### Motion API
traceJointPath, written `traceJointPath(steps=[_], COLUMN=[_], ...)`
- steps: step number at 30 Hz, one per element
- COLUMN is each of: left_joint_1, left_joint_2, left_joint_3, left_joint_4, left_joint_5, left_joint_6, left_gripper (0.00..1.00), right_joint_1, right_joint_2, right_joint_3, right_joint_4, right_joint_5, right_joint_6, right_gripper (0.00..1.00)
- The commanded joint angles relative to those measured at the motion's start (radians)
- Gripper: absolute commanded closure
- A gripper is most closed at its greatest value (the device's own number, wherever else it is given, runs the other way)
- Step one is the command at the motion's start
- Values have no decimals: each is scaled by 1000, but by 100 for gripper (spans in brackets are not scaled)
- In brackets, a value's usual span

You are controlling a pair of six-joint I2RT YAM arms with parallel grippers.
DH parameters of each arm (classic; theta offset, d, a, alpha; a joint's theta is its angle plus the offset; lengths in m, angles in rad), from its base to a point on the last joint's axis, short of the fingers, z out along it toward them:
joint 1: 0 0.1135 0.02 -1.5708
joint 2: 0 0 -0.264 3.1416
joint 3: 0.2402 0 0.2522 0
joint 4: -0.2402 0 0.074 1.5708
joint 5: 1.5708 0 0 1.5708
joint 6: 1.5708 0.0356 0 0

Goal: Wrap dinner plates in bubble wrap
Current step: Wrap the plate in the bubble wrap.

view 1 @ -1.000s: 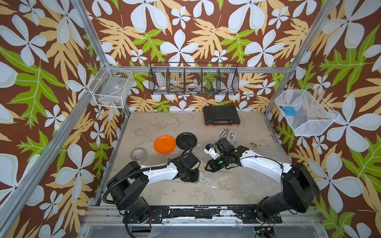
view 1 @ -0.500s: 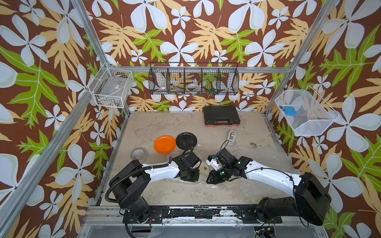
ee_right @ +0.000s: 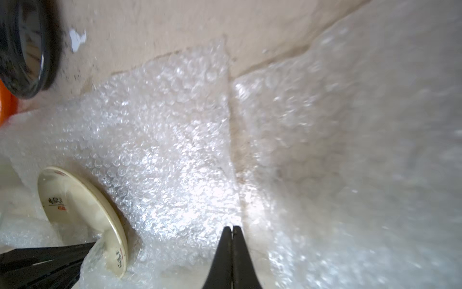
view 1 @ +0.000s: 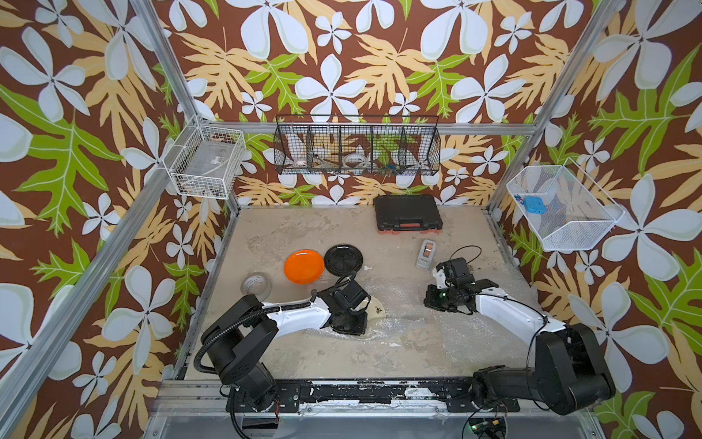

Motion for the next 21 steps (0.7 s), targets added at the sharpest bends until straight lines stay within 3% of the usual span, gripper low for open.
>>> traceJointPath(steps=[1,4,7,10,12,16,21], left_joint_1=[4,4,4,3,3,3,6], left_joint_2=[13,19,22,22,27,33,32], left_joint_3=[-6,0,7,7,9,6,2], left_joint_4=[-67,-72,-78,-77,-78,-78,-90], left_joint_5=[-37,-36,-35,-31,-32,-34,-42], left_joint_6=[7,13,17,18,21,25,28], left_gripper=[86,86,86,86,86,86,86], right_joint_1=[4,63,203,404,468,464,313], right_joint_2=[-96,-230,-318,-300,-242,-124,-14], right_joint_3=[30,55,16,-52,-61,-67,-78], right_joint_4=[-107,-202,-143,-6,15,55,99], right_joint_5=[-44,-63,-226,-309,-293,-195,-91], right_joint_6=[-25,20,125,240,257,221,171], right_gripper=[90,85,83,83,83,84,87])
